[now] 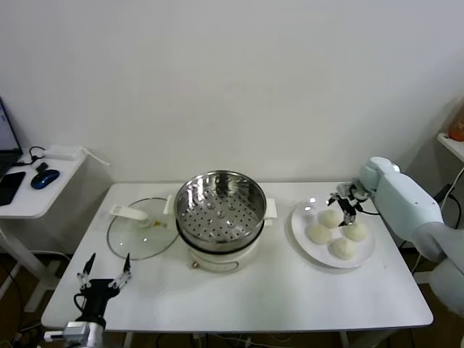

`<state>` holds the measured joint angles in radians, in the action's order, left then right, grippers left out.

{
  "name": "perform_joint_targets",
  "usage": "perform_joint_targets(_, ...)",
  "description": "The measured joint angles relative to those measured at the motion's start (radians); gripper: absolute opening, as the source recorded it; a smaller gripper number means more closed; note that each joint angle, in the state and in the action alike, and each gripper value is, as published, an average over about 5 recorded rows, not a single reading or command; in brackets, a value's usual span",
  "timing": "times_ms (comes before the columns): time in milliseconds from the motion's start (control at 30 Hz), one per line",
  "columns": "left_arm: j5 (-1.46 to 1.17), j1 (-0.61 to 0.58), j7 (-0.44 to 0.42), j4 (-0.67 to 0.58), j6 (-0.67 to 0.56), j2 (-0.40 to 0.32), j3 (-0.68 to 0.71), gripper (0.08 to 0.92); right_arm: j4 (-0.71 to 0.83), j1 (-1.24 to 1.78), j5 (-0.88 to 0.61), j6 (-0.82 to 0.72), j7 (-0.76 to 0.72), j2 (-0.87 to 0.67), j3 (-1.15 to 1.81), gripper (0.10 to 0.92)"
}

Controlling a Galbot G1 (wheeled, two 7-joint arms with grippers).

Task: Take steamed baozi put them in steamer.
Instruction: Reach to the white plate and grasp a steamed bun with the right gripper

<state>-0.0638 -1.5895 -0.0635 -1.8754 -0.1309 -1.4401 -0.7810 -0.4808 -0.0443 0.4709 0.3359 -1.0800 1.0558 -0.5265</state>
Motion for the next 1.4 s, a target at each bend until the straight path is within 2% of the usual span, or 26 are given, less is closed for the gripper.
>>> perform_joint_targets(867,-0.006,-0.023,0.002,0.011,-0.02,-0.001,-0.002,0.823,0.093,0.025,0.181,0.015,0.011,0.07,0.149,0.822)
perform_joint_targets(1033,-0.007,-0.023,0.002,0.011,-0.02,-0.002,-0.001,0.823,0.1,0.026,0.194,0.013,0.011,0.075,0.163,0.79)
perform_joint_targets(1233,-0.012,-0.025,0.003,0.013,-0.02,-0.003,0.0,0.823,0.106,0.026,0.202,0.009,0.011,0.082,0.174,0.712)
perform_joint_targets(1400,-0.019,-0.026,0.003,0.013,-0.02,-0.003,0.0,0.823,0.107,0.028,0.206,0.008,0.011,0.086,0.18,0.686)
